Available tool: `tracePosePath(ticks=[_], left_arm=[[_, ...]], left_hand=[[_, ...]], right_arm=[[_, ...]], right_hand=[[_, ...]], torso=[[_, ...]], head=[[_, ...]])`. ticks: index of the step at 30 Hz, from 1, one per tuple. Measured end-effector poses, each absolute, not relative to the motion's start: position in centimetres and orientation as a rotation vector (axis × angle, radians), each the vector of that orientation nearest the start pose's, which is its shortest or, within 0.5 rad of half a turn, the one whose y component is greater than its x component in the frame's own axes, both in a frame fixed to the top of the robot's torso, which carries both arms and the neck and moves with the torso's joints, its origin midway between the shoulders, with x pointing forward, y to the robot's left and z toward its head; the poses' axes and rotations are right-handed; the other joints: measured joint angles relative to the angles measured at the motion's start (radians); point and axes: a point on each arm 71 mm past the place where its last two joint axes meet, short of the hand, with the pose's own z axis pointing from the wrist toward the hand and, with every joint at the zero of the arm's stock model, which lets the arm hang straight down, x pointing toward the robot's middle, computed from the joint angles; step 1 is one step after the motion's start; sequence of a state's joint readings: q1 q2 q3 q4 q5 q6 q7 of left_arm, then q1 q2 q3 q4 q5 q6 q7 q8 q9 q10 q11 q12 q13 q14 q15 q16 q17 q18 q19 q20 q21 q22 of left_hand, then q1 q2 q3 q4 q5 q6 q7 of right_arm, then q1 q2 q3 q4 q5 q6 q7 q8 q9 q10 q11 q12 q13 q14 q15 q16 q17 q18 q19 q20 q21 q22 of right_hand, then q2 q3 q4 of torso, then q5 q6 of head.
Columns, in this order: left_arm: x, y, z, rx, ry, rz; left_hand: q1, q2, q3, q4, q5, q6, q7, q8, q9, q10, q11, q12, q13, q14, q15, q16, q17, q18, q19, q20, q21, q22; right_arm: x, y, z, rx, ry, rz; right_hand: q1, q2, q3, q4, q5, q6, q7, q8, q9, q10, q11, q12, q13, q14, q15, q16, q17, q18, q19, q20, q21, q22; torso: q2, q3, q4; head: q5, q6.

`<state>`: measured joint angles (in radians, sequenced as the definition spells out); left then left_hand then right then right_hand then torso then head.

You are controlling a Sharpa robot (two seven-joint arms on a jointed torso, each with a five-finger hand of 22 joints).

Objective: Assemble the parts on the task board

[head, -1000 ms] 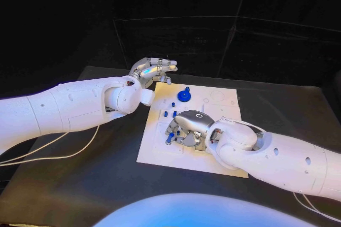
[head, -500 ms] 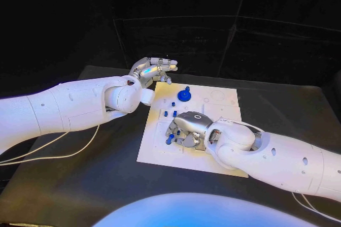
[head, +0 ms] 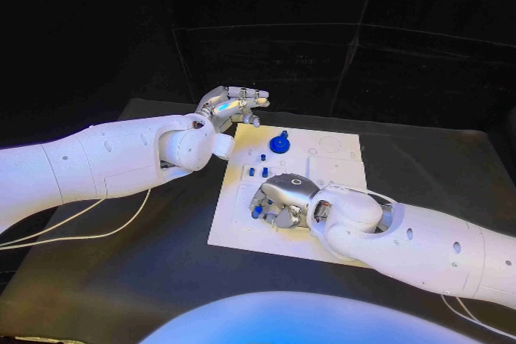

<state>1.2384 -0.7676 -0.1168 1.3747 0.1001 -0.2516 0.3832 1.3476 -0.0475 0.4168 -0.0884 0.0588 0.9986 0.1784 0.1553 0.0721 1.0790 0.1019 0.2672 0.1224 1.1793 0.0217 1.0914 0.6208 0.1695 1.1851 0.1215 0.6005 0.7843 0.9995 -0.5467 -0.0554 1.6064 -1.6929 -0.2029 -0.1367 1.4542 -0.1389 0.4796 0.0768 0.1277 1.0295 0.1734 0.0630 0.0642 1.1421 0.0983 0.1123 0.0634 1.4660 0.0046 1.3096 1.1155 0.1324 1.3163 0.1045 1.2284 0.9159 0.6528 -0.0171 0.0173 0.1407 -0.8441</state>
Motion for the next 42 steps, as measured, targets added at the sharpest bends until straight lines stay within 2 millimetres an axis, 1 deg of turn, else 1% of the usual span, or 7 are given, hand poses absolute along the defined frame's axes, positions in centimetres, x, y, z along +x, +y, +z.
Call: tracePosePath(ticks=[8, 14, 21, 28, 34, 38, 42], left_arm=[[51.4, 21.6, -19.8, -1.215, 1.441, -1.512], [51.4, 21.6, -19.9, -1.215, 1.442, -1.513], [51.4, 21.6, -19.9, -1.216, 1.445, -1.513], [51.4, 21.7, -19.9, -1.217, 1.446, -1.512], [51.3, 22.0, -19.9, -1.219, 1.444, -1.507], [51.3, 22.1, -19.9, -1.22, 1.445, -1.506], [51.3, 22.2, -19.9, -1.221, 1.446, -1.506]], left_hand=[[0.0, 0.0, 0.0, 0.0, 0.0, 0.0, 0.0, 0.0, 0.0, 0.0, 0.0, 0.0, 0.0, 0.0, 0.0, 0.0, 0.0, 0.0, 0.0, 0.0, 0.0, 0.0], [0.0, 0.0, 0.0, 0.0, 0.0, 0.0, 0.0, 0.0, 0.0, 0.0, 0.0, 0.0, 0.0, 0.0, 0.0, 0.0, 0.0, 0.0, 0.0, 0.0, 0.0, 0.0], [0.0, 0.0, 0.003, -0.003, 0.0, 0.0, 0.0, 0.0, 0.0, -0.004, 0.004, 0.004, 0.0, 0.0, 0.0, 0.0, -0.003, 0.0, -0.004, -0.004, 0.0, 0.0], [0.0, 0.0, 0.003, -0.003, 0.0, 0.0, 0.0, 0.0, 0.0, -0.004, 0.004, 0.004, 0.0, 0.0, 0.0, 0.0, -0.003, 0.0, -0.004, -0.004, 0.0, 0.0], [0.0, 0.0, 0.003, -0.003, 0.0, 0.0, 0.0, 0.0, 0.0, -0.004, 0.004, 0.004, 0.0, 0.0, 0.0, 0.0, -0.003, 0.0, -0.003, -0.004, 0.0, 0.0], [0.0, 0.0, 0.003, -0.003, 0.0, 0.0, 0.0, 0.0, 0.0, -0.004, 0.004, 0.004, 0.0, 0.0, 0.0, 0.0, -0.003, 0.0, -0.004, -0.003, 0.0, 0.0], [0.0, 0.0, 0.003, -0.003, 0.0, 0.0, 0.0, 0.0, 0.0, -0.004, 0.004, 0.004, 0.0, 0.0, 0.0, 0.0, -0.003, 0.0, -0.004, -0.004, 0.0, 0.0]], right_arm=[[38.8, -2.9, -25.8, -0.524, 1.765, 0.933], [38.9, -3.1, -25.7, -0.512, 1.755, 0.931], [39.0, -3.4, -25.4, -0.476, 1.723, 0.944], [38.5, -5.1, -24.6, -0.423, 1.686, 0.965], [38.8, -8.9, -22.8, -0.33, 1.671, 0.943], [39.5, -11.3, -21.4, -0.234, 1.682, 0.924], [40.0, -14.4, -20.9, -0.103, 1.733, 0.87]], right_hand=[[-0.02, -0.019, -0.015, 0.001, 0.003, -0.055, 0.001, 0.0, 0.0, -0.053, 0.014, -0.012, 0.001, 0.001, 0.008, -0.018, -0.041, 0.0, -0.036, 0.01, -0.04, -0.065], [-0.035, -0.025, -0.031, 0.0, -0.002, -0.094, -0.003, 0.0, 0.0, -0.064, 0.007, -0.008, 0.003, 0.001, 0.008, -0.018, -0.043, 0.0, -0.046, 0.014, -0.049, -0.074], [-0.052, -0.032, -0.11, -0.001, -0.01, -0.204, -0.018, 0.0, 0.0, -0.146, 0.014, 0.004, 0.003, -0.021, 0.018, -0.042, -0.086, 0.0, -0.073, 0.019, -0.079, -0.121], [-0.048, -0.028, -0.137, -0.007, -0.001, -0.197, -0.009, 0.0, 0.004, -0.155, 0.012, 0.028, 0.004, -0.021, 0.018, -0.042, -0.082, 0.0, -0.073, 0.019, -0.079, -0.124], [-0.059, -0.001, -0.159, 0.007, 0.041, -0.12, 0.007, 0.037, 0.016, -0.096, 0.012, 0.092, 0.015, -0.014, 0.016, -0.019, -0.055, 0.0, -0.068, 0.019, -0.071, -0.102], [-0.098, 0.012, -0.188, 0.045, 0.032, -0.046, -0.013, 0.077, 0.029, 0.044, -0.019, 0.184, 0.054, 0.002, -0.001, 0.004, -0.02, 0.0, -0.028, 0.007, -0.034, -0.046], [-0.148, 0.006, -0.265, 0.092, 0.046, -0.02, -0.047, 0.104, 0.031, 0.137, -0.057, 0.322, 0.16, 0.0, -0.041, 0.017, 0.005, -0.001, 0.016, -0.034, 0.01, 0.023]], torso=[[0.0, 0.0002, -0.0001], [0.0, 0.0004, -0.0001], [0.0, 0.0006, -0.0006], [-0.001, 0.0005, -0.0006], [-0.002, -0.0011, -0.0032], [-0.003, -0.0016, -0.0057], [-0.004, -0.0024, -0.0087]], head=[[0.001, 0.001], [0.002, 0.002], [0.0, 0.005], [-0.005, 0.009], [-0.021, 0.02], [-0.035, 0.027], [-0.052, 0.035]])
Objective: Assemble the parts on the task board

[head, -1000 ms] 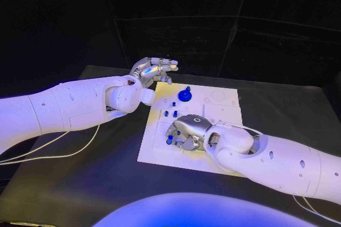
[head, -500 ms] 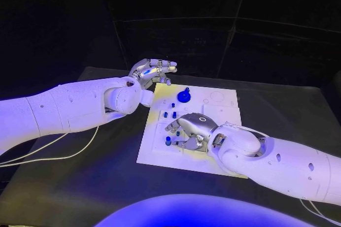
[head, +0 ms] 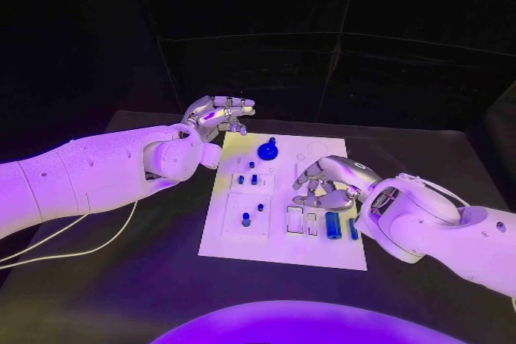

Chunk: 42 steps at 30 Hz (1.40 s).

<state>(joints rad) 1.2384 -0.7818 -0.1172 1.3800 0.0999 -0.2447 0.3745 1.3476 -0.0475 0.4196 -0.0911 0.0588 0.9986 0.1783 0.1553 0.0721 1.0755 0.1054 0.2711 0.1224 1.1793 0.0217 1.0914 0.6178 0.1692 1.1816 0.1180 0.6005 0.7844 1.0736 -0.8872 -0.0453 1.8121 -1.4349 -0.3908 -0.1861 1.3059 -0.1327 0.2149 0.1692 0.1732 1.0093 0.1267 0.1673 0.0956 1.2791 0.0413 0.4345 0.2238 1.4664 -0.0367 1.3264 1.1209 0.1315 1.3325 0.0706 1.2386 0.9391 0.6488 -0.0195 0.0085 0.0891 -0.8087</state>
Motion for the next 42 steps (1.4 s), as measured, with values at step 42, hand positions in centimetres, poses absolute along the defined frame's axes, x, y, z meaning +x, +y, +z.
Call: tracePosePath(ticks=[42], left_arm=[[51.0, 22.7, -19.9, -1.226, 1.447, -1.5]], left_hand=[[0.0, 0.0, 0.0, 0.0, 0.0, 0.0, 0.0, 0.0, 0.0, 0.0, 0.0, 0.0, 0.0, 0.0, 0.0, 0.0, 0.0, 0.0, 0.0, 0.0, 0.0, 0.0]], right_arm=[[38.5, -20.6, -26.0, 0.178, 2.031, 0.419]], right_hand=[[-0.106, 0.057, -0.372, 0.122, 0.112, -0.017, -0.037, 0.173, 0.11, 0.102, -0.031, 0.79, 0.992, 0.0, -0.019, 0.149, 0.187, -0.047, 0.08, -0.026, 0.128, 0.23]], torso=[[-0.001, -0.0042, -0.0249]], head=[[-0.088, 0.006]])
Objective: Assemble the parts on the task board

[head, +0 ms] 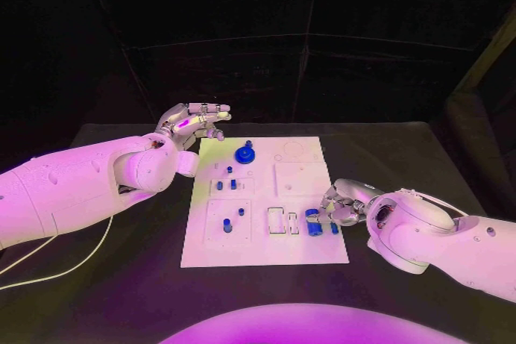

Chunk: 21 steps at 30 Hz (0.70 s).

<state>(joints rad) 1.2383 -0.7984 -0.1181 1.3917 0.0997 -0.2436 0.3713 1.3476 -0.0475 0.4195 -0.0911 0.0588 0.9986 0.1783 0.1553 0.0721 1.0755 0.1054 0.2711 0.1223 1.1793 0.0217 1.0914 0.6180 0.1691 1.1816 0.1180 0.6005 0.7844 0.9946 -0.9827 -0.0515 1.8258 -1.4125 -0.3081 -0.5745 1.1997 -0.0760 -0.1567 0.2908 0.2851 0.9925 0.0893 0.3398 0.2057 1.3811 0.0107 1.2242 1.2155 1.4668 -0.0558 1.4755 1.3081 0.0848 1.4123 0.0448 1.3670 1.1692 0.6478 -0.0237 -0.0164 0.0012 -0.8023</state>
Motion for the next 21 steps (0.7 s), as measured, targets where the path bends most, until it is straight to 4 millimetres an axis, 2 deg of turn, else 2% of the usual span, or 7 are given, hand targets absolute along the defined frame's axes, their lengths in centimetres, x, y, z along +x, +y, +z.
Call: tracePosePath(ticks=[4, 12, 21], left_arm=[[51.0, 22.7, -19.9, -1.226, 1.448, -1.5], [51.0, 22.7, -19.9, -1.228, 1.451, -1.499], [51.0, 22.6, -20.0, -1.23, 1.457, -1.498]], left_hand=[[0.0, 0.0, 0.0, 0.0, 0.0, 0.0, 0.0, 0.001, 0.0, 0.0, 0.0, 0.0, 0.0, 0.0, 0.0, 0.0, 0.0, 0.0, 0.0, 0.0, 0.0, 0.0], [0.0, 0.0, 0.0, 0.0, 0.0, 0.0, 0.0, 0.004, -0.001, 0.0, 0.0, 0.0, 0.0, 0.0, 0.0, -0.004, -0.004, 0.0, 0.0, 0.0, 0.0, 0.0], [0.0, 0.0, 0.0, 0.0, 0.0, 0.0, 0.0, 0.004, -0.001, -0.004, 0.004, 0.0, 0.0, 0.0, 0.0, -0.004, -0.004, 0.0, 0.0, 0.0, 0.0, 0.0]], right_arm=[[38.6, -20.4, -26.3, 0.168, 2.047, 0.402], [38.6, -19.8, -26.6, 0.153, 2.058, 0.392], [38.5, -19.6, -26.6, 0.147, 2.047, 0.393]], right_hand=[[0.0, 0.0, 0.0, 0.0, 0.0, 0.0, 0.0, 0.0, 0.004, 0.0, 0.0, 0.0, 0.0, 0.0, 0.0, 0.0, 0.0, 0.0, 0.0, 0.0, 0.0, 0.001], [-0.004, 0.004, -0.008, -0.002, 0.001, 0.004, -0.003, 0.02, 0.014, 0.0, 0.0, 0.0, 0.005, 0.0, 0.0, 0.005, 0.0, 0.0, 0.0, 0.0, 0.004, 0.004], [0.015, 0.022, -0.012, -0.005, 0.047, -0.002, -0.002, 0.026, 0.023, 0.0, 0.0, 0.001, 0.018, 0.0, 0.0, 0.005, 0.0, 0.0, 0.0, 0.0, 0.004, 0.009]], torso=[[0.0, 0.0002, 0.0], [0.0, 0.0, 0.0], [0.0, 0.0002, -0.0004]], head=[[0.001, -0.002], [-0.003, -0.002], [0.001, -0.005]])
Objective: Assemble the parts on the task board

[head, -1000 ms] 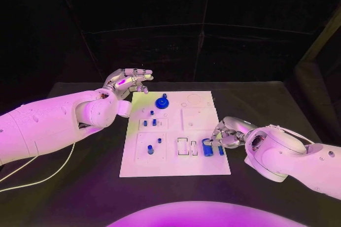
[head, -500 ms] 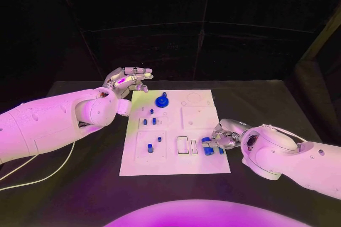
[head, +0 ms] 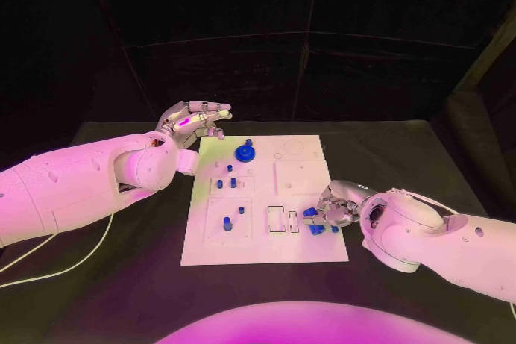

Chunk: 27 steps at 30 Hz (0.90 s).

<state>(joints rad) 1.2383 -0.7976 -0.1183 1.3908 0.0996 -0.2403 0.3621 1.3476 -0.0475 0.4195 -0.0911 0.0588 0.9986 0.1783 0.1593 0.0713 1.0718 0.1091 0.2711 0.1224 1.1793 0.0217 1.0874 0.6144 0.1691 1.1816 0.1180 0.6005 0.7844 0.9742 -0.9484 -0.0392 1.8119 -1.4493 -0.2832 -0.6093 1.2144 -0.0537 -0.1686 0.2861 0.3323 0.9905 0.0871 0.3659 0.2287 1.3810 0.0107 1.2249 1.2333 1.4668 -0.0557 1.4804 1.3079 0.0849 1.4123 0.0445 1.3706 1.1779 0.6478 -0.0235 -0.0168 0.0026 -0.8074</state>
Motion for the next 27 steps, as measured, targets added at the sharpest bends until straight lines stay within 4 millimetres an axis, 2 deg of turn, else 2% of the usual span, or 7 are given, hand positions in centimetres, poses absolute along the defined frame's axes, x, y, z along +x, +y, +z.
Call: tracePosePath(ticks=[3, 8, 11, 19, 27], left_arm=[[51.0, 22.6, -20.0, -1.231, 1.459, -1.498], [51.0, 22.7, -20.0, -1.232, 1.46, -1.497], [51.0, 22.7, -20.0, -1.232, 1.461, -1.497], [51.0, 22.7, -20.0, -1.232, 1.462, -1.498], [50.9, 22.6, -20.0, -1.232, 1.465, -1.502]], left_hand=[[0.0, 0.0, 0.0, 0.0, 0.0, 0.0, 0.0, 0.0, 0.0, 0.0, 0.0, 0.0, 0.0, 0.0, 0.0, 0.0, 0.0, 0.0, 0.0, 0.0, 0.0, 0.0], [0.0, 0.0, 0.0, 0.0, 0.0, 0.0, 0.0, 0.0, 0.0, 0.0, 0.0, 0.0, 0.0, 0.0, 0.0, 0.0, 0.0, 0.0, 0.0, 0.0, 0.0, 0.0], [0.0, 0.0, 0.0, 0.0, 0.0, 0.0, 0.0, 0.0, 0.0, 0.0, 0.0, 0.0, 0.0, 0.0, 0.0, 0.0, 0.0, 0.0, 0.0, 0.0, 0.0, 0.0], [0.0, 0.0, 0.0, 0.0, 0.0, 0.0, 0.0, 0.0, 0.0, -0.004, -0.004, 0.0, 0.0, 0.0, 0.0, 0.0, 0.0, 0.0, 0.0, 0.0, 0.0, 0.0], [0.0, 0.0, 0.0, 0.0, 0.0, 0.0, 0.0, 0.0, 0.0, -0.004, -0.004, 0.0, 0.0, 0.0, 0.0, 0.0, 0.0, 0.0, 0.0, 0.0, 0.0, 0.0]], right_arm=[[38.4, -19.5, -26.7, 0.155, 2.038, 0.398], [37.7, -19.6, -26.7, 0.182, 2.016, 0.416], [37.1, -19.5, -26.6, 0.199, 2.008, 0.435], [35.9, -18.2, -25.2, 0.235, 1.951, 0.525], [36.0, -16.6, -25.0, 0.228, 1.94, 0.569]], right_hand=[[0.011, 0.011, -0.001, 0.001, 0.02, 0.005, -0.005, 0.006, 0.006, 0.004, -0.004, 0.006, 0.01, -0.004, -0.004, 0.0, 0.0, 0.0, 0.003, -0.003, 0.004, 0.006], [0.028, 0.028, -0.008, 0.002, 0.078, 0.013, -0.012, 0.012, 0.012, 0.013, -0.013, 0.021, 0.028, 0.0, -0.007, 0.005, 0.0, 0.0, 0.007, -0.007, 0.008, 0.014], [0.029, 0.029, -0.008, 0.002, 0.098, 0.015, -0.014, 0.013, 0.016, 0.014, -0.014, 0.021, 0.034, 0.0, -0.007, 0.004, 0.0, 0.0, 0.009, -0.009, 0.008, 0.017], [0.021, 0.037, -0.02, 0.004, 0.115, 0.025, -0.018, 0.014, 0.023, 0.025, -0.018, 0.029, 0.044, -0.004, -0.011, 0.004, 0.0, 0.0, 0.014, -0.007, 0.015, 0.025], [0.017, 0.042, -0.027, 0.005, 0.119, 0.026, -0.018, 0.014, 0.026, 0.025, -0.018, 0.029, 0.045, 0.0, -0.014, 0.007, 0.0, 0.0, 0.018, -0.011, 0.015, 0.027]], torso=[[0.0, 0.0005, -0.0003], [0.0, 0.001, -0.0009], [-0.001, 0.0005, -0.0009], [-0.001, -0.0015, 0.0003], [-0.001, -0.0024, 0.0012]], head=[[0.001, 0.0], [0.005, 0.0], [0.006, 0.002], [0.006, 0.006], [0.011, 0.007]])
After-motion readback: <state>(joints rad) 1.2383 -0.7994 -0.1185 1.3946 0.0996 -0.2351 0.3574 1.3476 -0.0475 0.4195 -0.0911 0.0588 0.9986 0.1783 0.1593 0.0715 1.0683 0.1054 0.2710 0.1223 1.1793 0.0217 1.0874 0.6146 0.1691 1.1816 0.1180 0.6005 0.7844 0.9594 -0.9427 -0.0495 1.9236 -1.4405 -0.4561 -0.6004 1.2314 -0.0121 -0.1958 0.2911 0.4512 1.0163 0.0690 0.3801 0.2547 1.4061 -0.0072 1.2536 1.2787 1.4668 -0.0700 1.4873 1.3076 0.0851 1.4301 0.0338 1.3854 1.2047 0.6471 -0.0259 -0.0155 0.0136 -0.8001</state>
